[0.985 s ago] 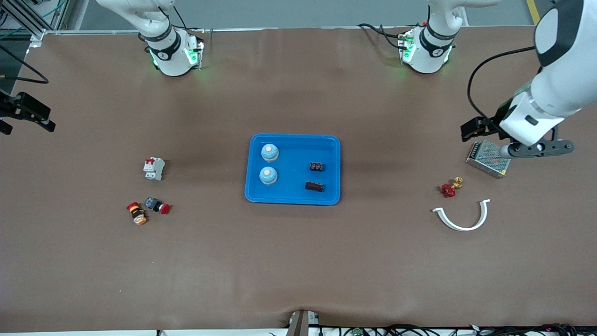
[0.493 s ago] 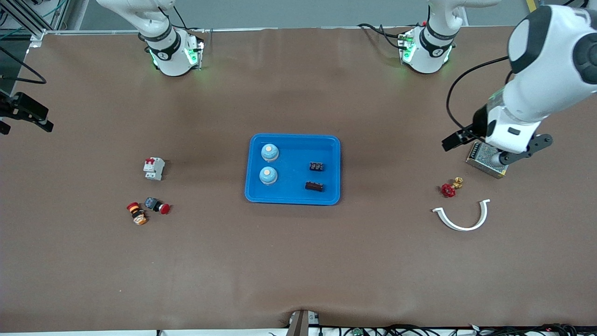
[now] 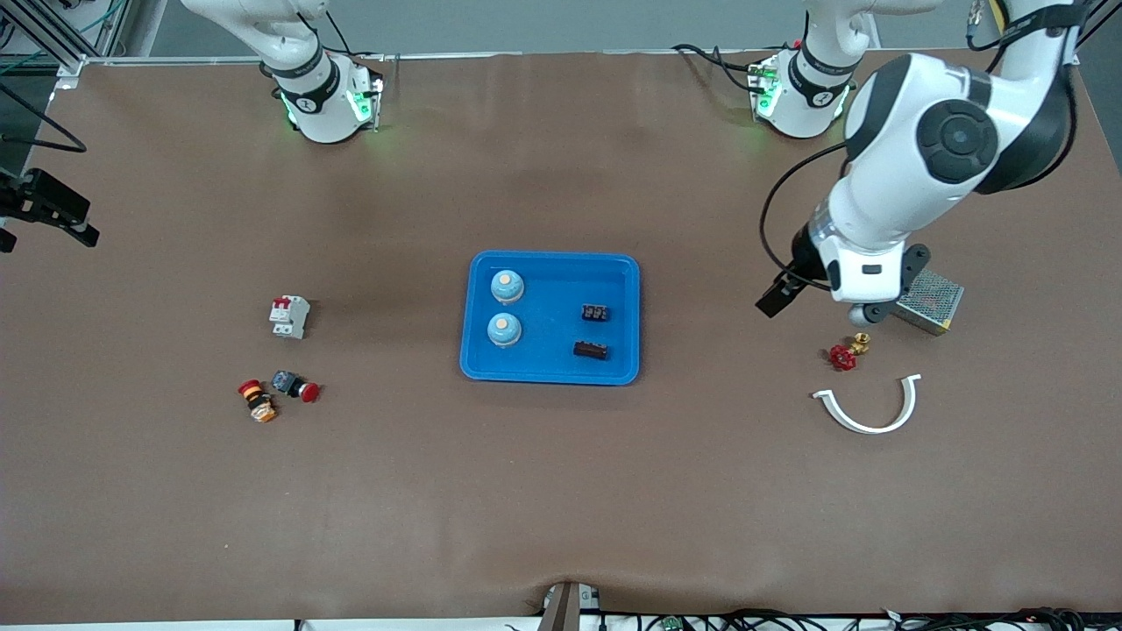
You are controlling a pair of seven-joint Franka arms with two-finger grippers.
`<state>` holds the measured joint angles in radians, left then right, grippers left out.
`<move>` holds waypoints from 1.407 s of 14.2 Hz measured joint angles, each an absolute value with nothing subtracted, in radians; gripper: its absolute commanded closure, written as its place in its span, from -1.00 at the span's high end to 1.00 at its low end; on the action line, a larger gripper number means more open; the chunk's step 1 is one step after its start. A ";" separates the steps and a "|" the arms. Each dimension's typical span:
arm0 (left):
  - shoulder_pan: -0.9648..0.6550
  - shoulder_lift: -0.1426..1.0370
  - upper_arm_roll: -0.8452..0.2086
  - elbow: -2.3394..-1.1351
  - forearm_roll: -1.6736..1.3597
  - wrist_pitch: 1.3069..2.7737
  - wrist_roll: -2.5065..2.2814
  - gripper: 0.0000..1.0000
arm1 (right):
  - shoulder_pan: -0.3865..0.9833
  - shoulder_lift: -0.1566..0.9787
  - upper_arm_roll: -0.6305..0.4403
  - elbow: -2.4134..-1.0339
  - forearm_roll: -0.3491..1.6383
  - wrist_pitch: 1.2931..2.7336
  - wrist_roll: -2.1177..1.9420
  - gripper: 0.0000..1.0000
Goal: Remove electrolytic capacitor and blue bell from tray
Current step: 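Move the left gripper from rest toward the blue tray, then reach the left gripper over a capacitor while the right gripper reaches a bell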
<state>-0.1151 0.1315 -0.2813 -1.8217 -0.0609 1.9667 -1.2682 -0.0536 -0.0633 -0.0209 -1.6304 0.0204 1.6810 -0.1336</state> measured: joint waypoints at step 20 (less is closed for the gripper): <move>-0.364 0.493 -0.297 -1.721 0.032 2.288 -2.020 1.00 | 0.535 0.308 -0.006 -1.615 0.022 1.967 0.629 1.00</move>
<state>-0.3643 0.4926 -0.2973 -1.7214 0.0320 2.2876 -2.0195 0.5351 0.3079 -0.0061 -1.6153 0.0215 1.9668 0.6294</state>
